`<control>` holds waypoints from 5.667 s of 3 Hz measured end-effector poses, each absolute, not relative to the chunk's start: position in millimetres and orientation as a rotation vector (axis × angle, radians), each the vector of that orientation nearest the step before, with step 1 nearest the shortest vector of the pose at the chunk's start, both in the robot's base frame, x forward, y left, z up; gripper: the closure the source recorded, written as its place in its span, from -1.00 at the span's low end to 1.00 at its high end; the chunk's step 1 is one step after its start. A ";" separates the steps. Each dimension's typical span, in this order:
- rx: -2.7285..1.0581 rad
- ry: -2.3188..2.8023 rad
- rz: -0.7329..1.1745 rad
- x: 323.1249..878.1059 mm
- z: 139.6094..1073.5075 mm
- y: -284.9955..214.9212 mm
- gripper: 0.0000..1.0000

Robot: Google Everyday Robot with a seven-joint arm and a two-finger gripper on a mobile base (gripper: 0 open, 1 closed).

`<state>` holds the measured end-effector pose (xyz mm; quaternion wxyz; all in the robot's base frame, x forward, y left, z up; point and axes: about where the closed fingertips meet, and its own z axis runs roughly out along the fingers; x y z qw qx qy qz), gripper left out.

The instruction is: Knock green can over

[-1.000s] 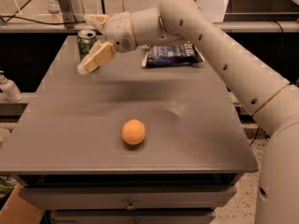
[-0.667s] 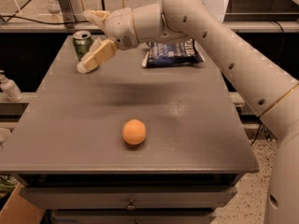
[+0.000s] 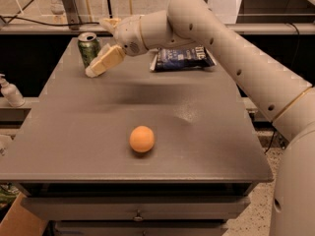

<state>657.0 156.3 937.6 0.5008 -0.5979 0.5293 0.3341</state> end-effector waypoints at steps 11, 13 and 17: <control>-1.836 1.761 0.245 614.4 915.6 71.8 1.00; -2.118 1.768 0.093 594.3 885.8 76.6 0.65; -2.304 1.634 0.084 583.8 872.7 105.9 -1.00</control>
Offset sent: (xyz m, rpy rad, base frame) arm 0.0826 0.0194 -0.0544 -0.0325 0.1033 -0.1297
